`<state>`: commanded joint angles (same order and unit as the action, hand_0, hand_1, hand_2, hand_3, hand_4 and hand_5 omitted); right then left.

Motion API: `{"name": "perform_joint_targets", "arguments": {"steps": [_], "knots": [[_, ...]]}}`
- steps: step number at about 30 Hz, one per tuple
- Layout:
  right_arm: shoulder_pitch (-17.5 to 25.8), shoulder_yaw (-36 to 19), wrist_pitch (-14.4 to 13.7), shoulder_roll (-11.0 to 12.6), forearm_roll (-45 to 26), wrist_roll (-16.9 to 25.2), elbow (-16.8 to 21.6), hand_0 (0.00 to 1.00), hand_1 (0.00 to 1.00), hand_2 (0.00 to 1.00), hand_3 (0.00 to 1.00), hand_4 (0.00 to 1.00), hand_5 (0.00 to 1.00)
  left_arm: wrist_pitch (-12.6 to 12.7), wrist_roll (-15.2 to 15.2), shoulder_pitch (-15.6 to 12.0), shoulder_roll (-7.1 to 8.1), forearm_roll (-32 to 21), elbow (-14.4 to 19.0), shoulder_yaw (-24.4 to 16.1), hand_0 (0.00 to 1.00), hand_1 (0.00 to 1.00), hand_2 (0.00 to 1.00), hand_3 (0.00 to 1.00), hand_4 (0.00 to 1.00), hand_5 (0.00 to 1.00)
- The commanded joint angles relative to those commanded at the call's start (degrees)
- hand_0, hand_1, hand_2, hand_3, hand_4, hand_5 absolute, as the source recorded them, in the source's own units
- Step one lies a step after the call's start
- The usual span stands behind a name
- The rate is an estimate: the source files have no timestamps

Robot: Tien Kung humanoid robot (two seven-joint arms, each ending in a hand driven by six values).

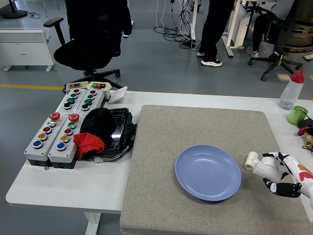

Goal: Pick pipe place plate twice

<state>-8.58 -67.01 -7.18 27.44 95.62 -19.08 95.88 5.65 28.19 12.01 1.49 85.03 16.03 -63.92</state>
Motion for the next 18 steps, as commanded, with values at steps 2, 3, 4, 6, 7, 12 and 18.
{"name": "perform_joint_targets", "arguments": {"steps": [2,3,4,6,7,12,18], "knots": [[-4.1,3.7,-0.5,-1.8,-0.3,0.7,-2.0,0.427,0.516,0.582,0.651,0.490,0.002,-0.1,0.2,0.0,-0.02,-0.4,0.1,0.4,0.664,0.639,0.658,0.601,0.465,0.998],[-6.4,5.7,-0.4,-2.7,-0.3,0.7,-3.2,0.427,0.516,0.582,0.651,0.490,0.002,-0.1,0.2,0.0,-0.02,-0.7,0.1,0.6,0.664,0.639,0.658,0.601,0.465,0.998],[-8.2,7.3,-0.3,-3.5,-0.3,0.7,-4.1,0.427,0.516,0.582,0.651,0.490,0.002,-0.1,0.2,-0.1,-0.02,-0.8,0.2,0.7,0.664,0.639,0.658,0.601,0.465,0.998],[-10.9,9.8,-0.1,-4.9,-0.3,0.8,-5.8,0.500,0.567,0.585,0.659,0.489,0.002,-0.1,0.2,-0.1,-0.03,-1.2,0.2,1.0,0.664,0.639,0.659,0.602,0.465,0.998],[-12.4,11.4,0.0,-5.8,-0.4,0.8,-6.8,0.500,0.567,0.585,0.659,0.489,0.002,-0.1,0.2,-0.1,-0.03,-1.4,0.2,1.2,0.664,0.639,0.659,0.602,0.465,0.998],[-17.6,17.7,-0.1,-9.1,-1.7,1.6,-11.3,0.565,0.601,0.592,0.664,0.495,0.002,0.1,0.2,-0.1,-0.04,-2.6,0.3,2.0,0.665,0.639,0.658,0.602,0.465,0.998],[-21.7,22.3,-1.4,-12.2,-2.4,2.7,-16.7,0.565,0.601,0.592,0.664,0.495,0.002,0.3,0.0,0.0,-0.03,-3.8,0.4,2.8,0.665,0.639,0.658,0.602,0.466,0.998]]}}
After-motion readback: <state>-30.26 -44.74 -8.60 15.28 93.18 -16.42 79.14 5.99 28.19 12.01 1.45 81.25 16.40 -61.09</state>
